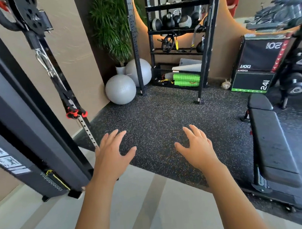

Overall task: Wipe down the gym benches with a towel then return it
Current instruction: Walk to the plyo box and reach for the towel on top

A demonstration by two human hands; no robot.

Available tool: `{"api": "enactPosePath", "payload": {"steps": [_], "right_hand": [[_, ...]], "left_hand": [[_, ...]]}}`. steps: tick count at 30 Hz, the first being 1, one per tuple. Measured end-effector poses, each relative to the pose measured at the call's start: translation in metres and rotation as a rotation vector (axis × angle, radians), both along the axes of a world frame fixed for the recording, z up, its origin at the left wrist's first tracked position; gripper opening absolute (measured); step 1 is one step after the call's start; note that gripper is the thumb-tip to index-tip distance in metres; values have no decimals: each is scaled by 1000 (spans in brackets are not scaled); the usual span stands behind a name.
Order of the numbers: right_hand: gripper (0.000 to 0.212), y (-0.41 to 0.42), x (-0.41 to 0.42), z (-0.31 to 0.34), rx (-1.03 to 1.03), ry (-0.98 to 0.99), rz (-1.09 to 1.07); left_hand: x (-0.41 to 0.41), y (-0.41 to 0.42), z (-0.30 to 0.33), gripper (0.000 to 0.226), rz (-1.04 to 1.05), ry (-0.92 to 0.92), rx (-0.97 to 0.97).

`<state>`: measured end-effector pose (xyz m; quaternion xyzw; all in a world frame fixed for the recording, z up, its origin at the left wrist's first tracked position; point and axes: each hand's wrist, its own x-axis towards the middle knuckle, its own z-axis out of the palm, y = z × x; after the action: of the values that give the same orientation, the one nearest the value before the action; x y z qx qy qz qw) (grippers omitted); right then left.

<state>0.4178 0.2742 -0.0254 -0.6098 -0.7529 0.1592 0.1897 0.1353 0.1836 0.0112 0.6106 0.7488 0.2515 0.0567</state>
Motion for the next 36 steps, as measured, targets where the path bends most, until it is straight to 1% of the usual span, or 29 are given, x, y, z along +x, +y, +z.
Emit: {"api": "enactPosePath", "payload": {"steps": [10, 16, 20, 25, 30, 36], "right_hand": [[78, 69, 70, -3, -7, 57, -46], [75, 95, 82, -8, 0, 74, -65], [72, 110, 80, -14, 23, 83, -95], [70, 138, 70, -19, 26, 62, -145], [70, 180, 34, -15, 21, 8, -180], [70, 231, -16, -3, 46, -6, -224]], "left_hand": [[74, 79, 12, 67, -40, 20, 8], [85, 112, 12, 64, -91, 41, 11], [81, 139, 3, 59, -128, -5, 55], [64, 185, -10, 59, -179, -12, 64], [26, 240, -13, 61, -228, -2, 22], [-22, 304, -10, 62, -284, 4, 18]]}}
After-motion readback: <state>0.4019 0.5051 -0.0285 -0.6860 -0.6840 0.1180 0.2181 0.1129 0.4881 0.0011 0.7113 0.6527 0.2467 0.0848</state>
